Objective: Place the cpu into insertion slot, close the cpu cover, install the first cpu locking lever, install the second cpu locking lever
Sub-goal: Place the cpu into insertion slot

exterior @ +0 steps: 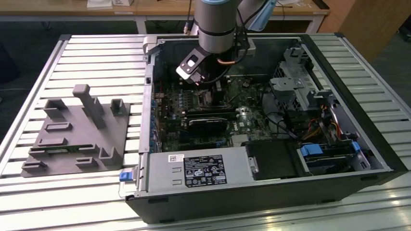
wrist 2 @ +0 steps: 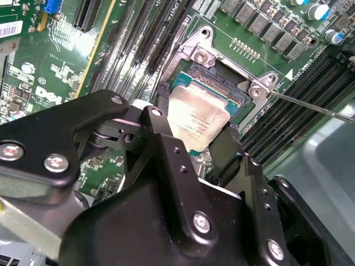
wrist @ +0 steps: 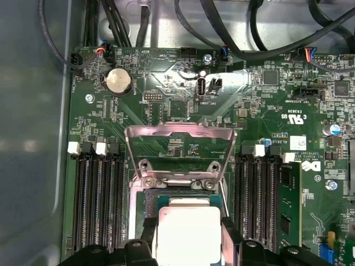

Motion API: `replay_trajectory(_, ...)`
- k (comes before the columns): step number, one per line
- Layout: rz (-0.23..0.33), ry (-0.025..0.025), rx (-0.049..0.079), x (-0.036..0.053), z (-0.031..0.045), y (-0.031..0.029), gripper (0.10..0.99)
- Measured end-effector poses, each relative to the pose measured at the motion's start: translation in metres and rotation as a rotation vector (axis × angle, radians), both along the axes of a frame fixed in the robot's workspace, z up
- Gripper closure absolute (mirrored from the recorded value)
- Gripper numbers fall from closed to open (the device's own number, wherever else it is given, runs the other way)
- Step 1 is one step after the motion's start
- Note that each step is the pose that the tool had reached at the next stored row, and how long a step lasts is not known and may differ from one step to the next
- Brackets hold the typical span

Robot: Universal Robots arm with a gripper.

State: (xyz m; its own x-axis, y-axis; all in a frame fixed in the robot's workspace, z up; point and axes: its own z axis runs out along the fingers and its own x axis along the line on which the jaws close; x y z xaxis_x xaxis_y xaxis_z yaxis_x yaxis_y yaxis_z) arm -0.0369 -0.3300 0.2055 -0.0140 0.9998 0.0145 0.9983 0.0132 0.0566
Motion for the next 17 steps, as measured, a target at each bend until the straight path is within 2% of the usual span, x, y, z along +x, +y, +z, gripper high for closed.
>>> replay_trajectory(7, 0.0, 0.0001, -0.001, 0.0, -0.002, 0.0013, 0.545)
replay_trajectory(17, -0.008, 0.0001, -0.01, -0.0012, -0.0063, 0.0043, 0.545)
